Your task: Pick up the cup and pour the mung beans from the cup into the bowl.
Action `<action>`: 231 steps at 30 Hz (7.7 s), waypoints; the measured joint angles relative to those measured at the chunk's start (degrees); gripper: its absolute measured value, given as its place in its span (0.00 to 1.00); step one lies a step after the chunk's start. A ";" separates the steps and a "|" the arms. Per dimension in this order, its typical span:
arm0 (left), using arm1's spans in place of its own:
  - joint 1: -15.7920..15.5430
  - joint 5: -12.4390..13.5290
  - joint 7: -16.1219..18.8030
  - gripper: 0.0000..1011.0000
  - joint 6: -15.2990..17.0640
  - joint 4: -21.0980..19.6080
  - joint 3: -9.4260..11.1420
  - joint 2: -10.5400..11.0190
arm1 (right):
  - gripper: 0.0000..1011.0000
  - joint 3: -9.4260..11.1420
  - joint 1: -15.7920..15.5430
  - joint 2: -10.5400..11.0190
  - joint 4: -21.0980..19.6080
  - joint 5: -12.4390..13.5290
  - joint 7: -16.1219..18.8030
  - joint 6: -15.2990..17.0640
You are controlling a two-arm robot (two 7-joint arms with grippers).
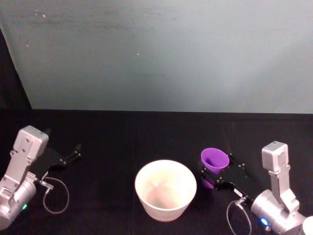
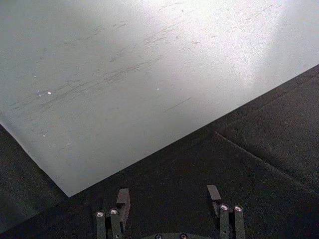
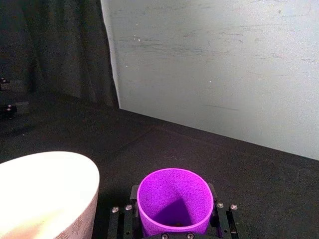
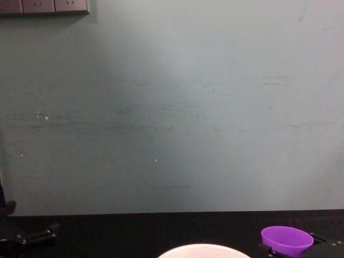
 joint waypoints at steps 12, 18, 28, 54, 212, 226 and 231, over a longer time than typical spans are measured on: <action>0.00 0.00 0.00 0.99 0.00 0.00 0.00 0.00 | 0.74 0.00 0.00 0.00 0.01 0.00 -0.02 -0.01; 0.00 0.00 0.00 0.99 0.00 0.00 0.00 0.00 | 0.74 0.40 -0.49 0.34 -1.27 -0.33 -0.11 0.17; 0.00 0.00 0.00 0.99 0.00 0.00 0.00 0.00 | 0.74 2.91 -3.68 3.73 -13.66 -3.15 -1.70 5.62; 0.00 0.00 0.00 0.99 0.00 0.00 0.00 0.00 | 0.74 10.50 -7.59 8.35 -34.29 2.59 -3.16 18.83; 0.00 0.00 0.00 0.99 0.00 0.00 0.00 0.00 | 0.74 10.44 -7.47 8.20 -33.83 2.31 -3.05 18.68; 0.00 0.00 0.00 0.99 0.00 0.00 0.00 0.00 | 0.74 10.44 -7.46 8.20 -33.83 2.31 -3.05 18.68; 0.00 0.00 0.00 0.99 0.00 0.00 0.00 0.00 | 0.74 10.44 -7.46 8.20 -33.83 2.32 -3.05 18.68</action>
